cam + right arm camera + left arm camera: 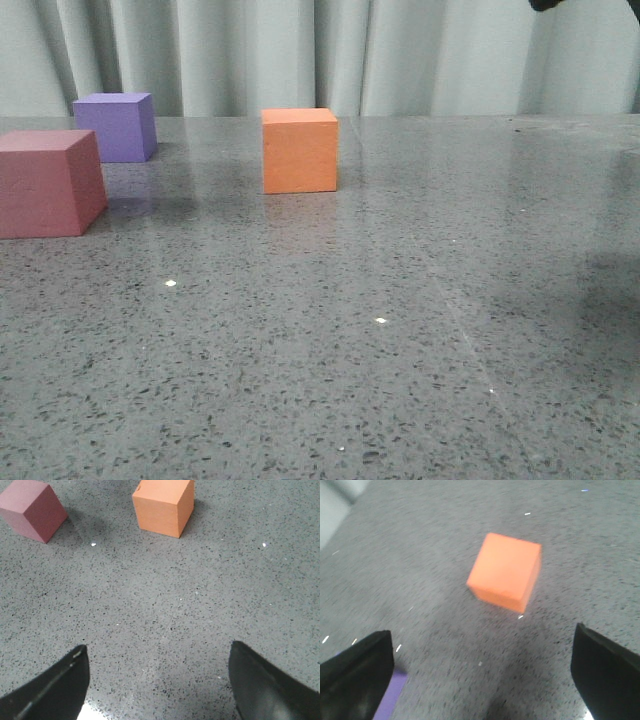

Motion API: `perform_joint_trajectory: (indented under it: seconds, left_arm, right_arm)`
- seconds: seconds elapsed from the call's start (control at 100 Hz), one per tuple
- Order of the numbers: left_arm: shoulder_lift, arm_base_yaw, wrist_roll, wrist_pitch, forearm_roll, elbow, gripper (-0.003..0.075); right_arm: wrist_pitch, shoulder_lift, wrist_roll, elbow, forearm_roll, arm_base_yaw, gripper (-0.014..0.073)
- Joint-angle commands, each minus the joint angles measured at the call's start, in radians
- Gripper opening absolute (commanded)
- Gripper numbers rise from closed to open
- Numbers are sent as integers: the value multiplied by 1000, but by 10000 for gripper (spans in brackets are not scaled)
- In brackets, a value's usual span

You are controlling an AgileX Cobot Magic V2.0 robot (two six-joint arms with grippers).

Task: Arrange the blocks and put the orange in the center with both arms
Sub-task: 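Move the left gripper over the orange cube, then lower the left gripper onto the orange cube and close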

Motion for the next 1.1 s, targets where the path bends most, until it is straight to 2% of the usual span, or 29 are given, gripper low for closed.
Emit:
perform_joint_trajectory:
  seconds: [0.0, 0.27, 0.47, 0.66, 1.09]
  left_arm:
    - [32, -9, 51, 34, -87, -111, 692]
    - [160, -9, 70, 40, -121, -230, 692]
    - [209, -34, 91, 56, -144, -231, 692]
    - [242, -62, 106, -29, -142, -231, 692]
    - [311, -78, 114, -61, -138, -231, 692]
  right_arm:
    - [-67, -14, -10, -25, -14, -2, 569]
    - [-67, -14, -10, -25, -14, -2, 569]
    - [-67, -14, -10, -25, -8, -2, 569]
    - [-67, -14, -10, -25, -4, -2, 569]
    - [-66, -14, -10, -25, -3, -2, 569]
